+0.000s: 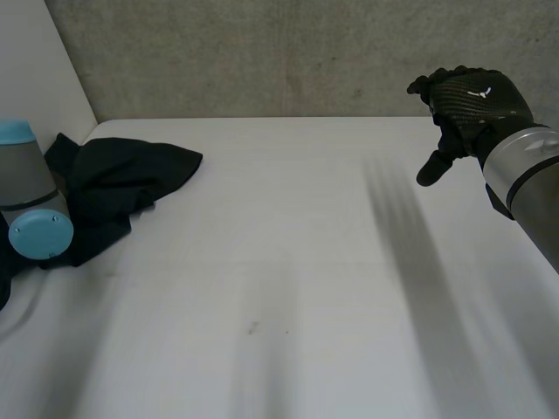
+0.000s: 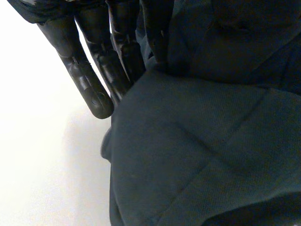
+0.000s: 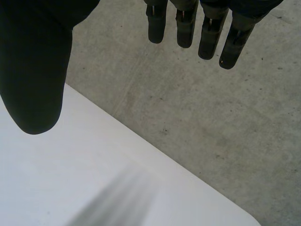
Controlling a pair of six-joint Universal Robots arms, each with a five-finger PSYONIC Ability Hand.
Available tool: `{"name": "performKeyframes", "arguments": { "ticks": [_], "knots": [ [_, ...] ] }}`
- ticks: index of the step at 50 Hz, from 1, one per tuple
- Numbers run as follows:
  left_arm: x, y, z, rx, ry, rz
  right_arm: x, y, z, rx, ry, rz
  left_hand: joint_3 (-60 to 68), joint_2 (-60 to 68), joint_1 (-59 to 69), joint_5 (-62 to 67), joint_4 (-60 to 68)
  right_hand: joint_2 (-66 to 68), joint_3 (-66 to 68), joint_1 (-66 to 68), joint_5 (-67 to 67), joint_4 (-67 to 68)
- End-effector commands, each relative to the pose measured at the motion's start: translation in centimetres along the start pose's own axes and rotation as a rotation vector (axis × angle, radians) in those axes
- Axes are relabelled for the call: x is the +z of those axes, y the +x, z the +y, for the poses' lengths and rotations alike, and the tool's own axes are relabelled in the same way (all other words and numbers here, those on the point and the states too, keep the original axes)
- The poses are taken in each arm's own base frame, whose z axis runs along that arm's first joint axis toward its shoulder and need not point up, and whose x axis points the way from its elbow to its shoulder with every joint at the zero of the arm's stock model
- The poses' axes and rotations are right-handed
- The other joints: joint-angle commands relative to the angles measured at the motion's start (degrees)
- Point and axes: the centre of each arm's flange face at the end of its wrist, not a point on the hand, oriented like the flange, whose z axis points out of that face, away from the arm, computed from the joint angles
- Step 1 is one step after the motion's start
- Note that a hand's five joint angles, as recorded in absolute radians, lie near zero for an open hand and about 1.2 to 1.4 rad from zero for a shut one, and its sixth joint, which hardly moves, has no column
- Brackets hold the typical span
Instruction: Fold the shorts.
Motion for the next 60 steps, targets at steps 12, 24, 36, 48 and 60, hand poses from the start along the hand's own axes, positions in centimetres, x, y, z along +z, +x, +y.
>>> {"name": "performKeyframes", "arguments": {
  "ticks": [12, 24, 36, 48, 60],
  "knots": [
    [-18.0, 6.5, -9.3, -0.251, 0.373, 0.404, -0.1, 0.2, -0.5, -0.001, 0.016, 0.009, 19.24, 18.25, 16.19, 19.83, 18.36, -3.13, -1.16, 0.46, -3.46, -2.69],
    [-32.4, 13.7, -10.1, -0.335, 0.519, 0.812, 0.1, 0.8, -0.7, -0.002, 0.022, 0.029, 19.24, 18.25, 16.19, 19.83, 18.36, -3.13, -1.16, 0.46, -3.46, -2.69],
    [-32.1, 9.9, -9.7, -0.351, 0.501, 0.756, 0.2, 0.6, -0.4, -0.006, 0.010, 0.015, -46.68, -47.66, -49.72, -46.09, -47.55, -3.13, -1.16, 0.46, -3.46, -2.69],
    [-26.4, 3.3, -6.8, -0.425, 0.370, 0.553, -2.9, -4.6, 2.6, -0.236, -0.158, -0.329, -45.33, -46.32, -48.38, -44.75, -46.21, -3.13, -1.16, 0.46, -3.46, -2.69],
    [-26.4, 2.9, -3.5, -0.400, 0.236, 0.558, -6.9, -11.1, 6.1, -0.270, -0.130, -0.611, -45.83, -46.82, -48.88, -45.25, -46.71, -3.13, -1.16, 0.46, -3.46, -2.69]
  ]
}}
